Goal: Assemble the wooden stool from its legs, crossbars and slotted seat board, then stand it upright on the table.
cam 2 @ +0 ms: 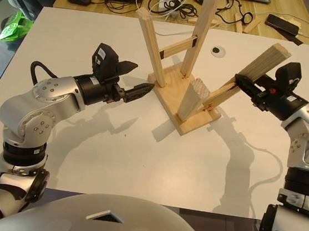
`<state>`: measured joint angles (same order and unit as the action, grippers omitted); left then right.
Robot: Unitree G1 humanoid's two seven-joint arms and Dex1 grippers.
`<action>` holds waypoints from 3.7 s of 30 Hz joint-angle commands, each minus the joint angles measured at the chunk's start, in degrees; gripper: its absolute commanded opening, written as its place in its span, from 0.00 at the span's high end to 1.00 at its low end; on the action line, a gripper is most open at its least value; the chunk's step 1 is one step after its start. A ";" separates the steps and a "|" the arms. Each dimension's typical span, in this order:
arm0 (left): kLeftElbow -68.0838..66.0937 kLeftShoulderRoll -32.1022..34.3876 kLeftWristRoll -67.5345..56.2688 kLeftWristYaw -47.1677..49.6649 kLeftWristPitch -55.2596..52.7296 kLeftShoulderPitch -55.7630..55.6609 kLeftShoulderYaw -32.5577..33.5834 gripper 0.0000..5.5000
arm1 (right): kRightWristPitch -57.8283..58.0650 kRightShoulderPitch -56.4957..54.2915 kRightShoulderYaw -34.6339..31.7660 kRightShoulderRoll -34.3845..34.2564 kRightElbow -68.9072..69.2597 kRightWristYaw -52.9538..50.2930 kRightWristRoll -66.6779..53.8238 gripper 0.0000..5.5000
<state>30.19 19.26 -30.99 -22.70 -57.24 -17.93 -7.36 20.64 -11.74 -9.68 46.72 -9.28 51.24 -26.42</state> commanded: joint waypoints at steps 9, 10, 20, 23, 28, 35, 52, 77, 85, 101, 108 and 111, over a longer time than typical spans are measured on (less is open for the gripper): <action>-1.25 -1.35 0.63 1.15 1.25 -1.21 0.32 0.24 | 4.90 -0.91 -5.04 -3.85 -0.18 -3.87 -4.04 0.40; -1.16 -1.69 0.39 1.16 1.53 -1.08 0.78 0.24 | 6.15 -1.77 -7.10 -4.51 1.28 -5.46 -5.83 0.40; -0.74 -5.06 -0.55 2.94 4.21 -0.74 3.52 0.24 | 0.48 -10.43 -10.83 -6.86 12.28 -20.36 -1.63 0.40; -1.45 -5.71 -0.28 3.86 5.31 -1.64 4.44 0.24 | -4.83 -11.87 -4.10 -2.49 16.07 -14.45 4.76 0.47; -1.66 -6.56 -0.20 4.94 6.18 -2.10 4.67 0.24 | -10.75 -3.37 6.19 3.38 21.44 -3.70 13.37 0.66; -3.09 -7.97 0.72 6.60 7.25 -2.78 4.23 0.24 | -4.54 5.07 16.36 9.28 25.74 5.13 19.22 0.89; -2.86 -7.96 0.11 7.22 7.13 -3.47 6.42 0.24 | 3.25 7.63 0.91 -2.78 34.01 -12.26 10.56 1.00; -4.65 -9.64 1.24 10.01 8.50 -3.49 6.58 0.24 | 57.65 4.26 -3.47 -12.85 33.04 -33.40 -19.65 1.00; -5.85 -10.75 1.66 10.73 10.33 -4.24 7.50 0.24 | 39.08 -5.08 -5.03 -22.30 35.69 -37.06 -15.18 1.00; -7.18 -12.83 1.20 14.12 15.12 -7.66 11.25 0.24 | 49.72 2.50 0.62 -18.72 31.06 -36.07 -13.62 1.00; -7.71 -13.04 1.56 14.97 15.57 -7.28 11.34 0.24 | 37.21 -4.78 -3.63 -23.02 32.67 -37.83 -11.76 1.00; -7.74 -13.13 1.43 14.81 15.63 -6.97 11.04 0.24 | 26.12 -8.73 -3.73 -23.50 36.25 -36.55 -8.77 1.00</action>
<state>22.94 6.18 -29.81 -8.07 -41.52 -24.98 3.96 52.02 -17.27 -13.13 22.99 24.49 14.06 -36.86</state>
